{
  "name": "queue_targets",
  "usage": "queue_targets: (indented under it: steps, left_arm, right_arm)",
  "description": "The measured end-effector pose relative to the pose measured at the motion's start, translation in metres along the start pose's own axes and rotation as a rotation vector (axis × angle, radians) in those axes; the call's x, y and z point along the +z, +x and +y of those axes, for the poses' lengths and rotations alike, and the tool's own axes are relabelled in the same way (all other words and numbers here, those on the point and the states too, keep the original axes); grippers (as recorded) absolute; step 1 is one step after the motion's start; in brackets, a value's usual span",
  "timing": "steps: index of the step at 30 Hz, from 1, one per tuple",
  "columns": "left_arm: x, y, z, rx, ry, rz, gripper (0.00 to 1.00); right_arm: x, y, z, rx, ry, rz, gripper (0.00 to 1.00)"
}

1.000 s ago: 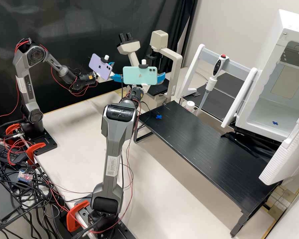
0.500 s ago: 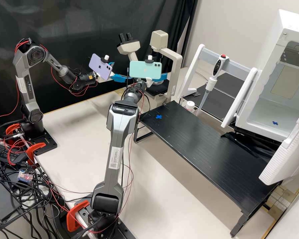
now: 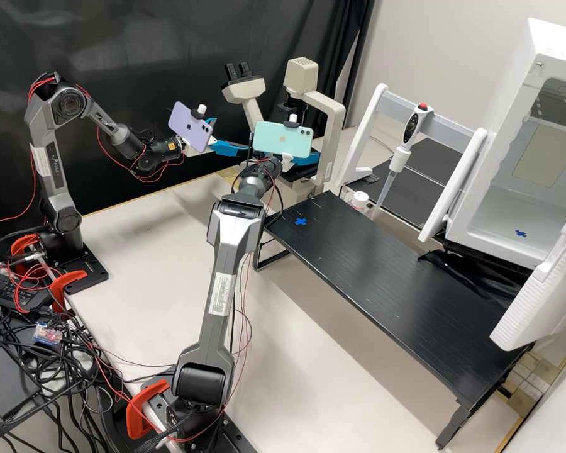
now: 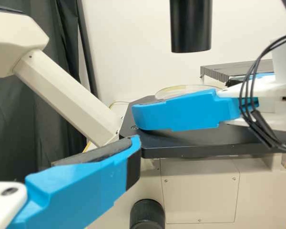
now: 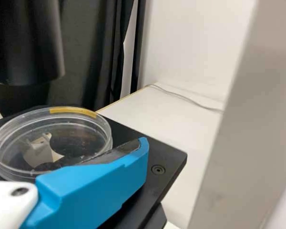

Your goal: Move the petri dish to the bench

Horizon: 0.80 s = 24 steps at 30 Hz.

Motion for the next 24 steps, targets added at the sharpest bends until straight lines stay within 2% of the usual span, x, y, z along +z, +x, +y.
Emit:
queue_targets:
  steps: [6, 13, 24]
  left_arm:
    - [0.000, 0.000, 0.000, 0.000, 0.000, 0.000, 1.00]
    - [0.000, 0.000, 0.000, 0.000, 0.000, 0.000, 1.00]
    - [0.000, 0.000, 0.000, 0.000, 0.000, 0.000, 1.00]
  right_arm:
    - [0.003, 0.000, -0.003, -0.010, 0.016, 0.000, 0.00]
    - [0.012, -0.002, -0.014, -0.042, 0.012, -0.011, 0.00]
    - [0.016, -0.005, -0.016, -0.049, 0.016, -0.022, 0.00]
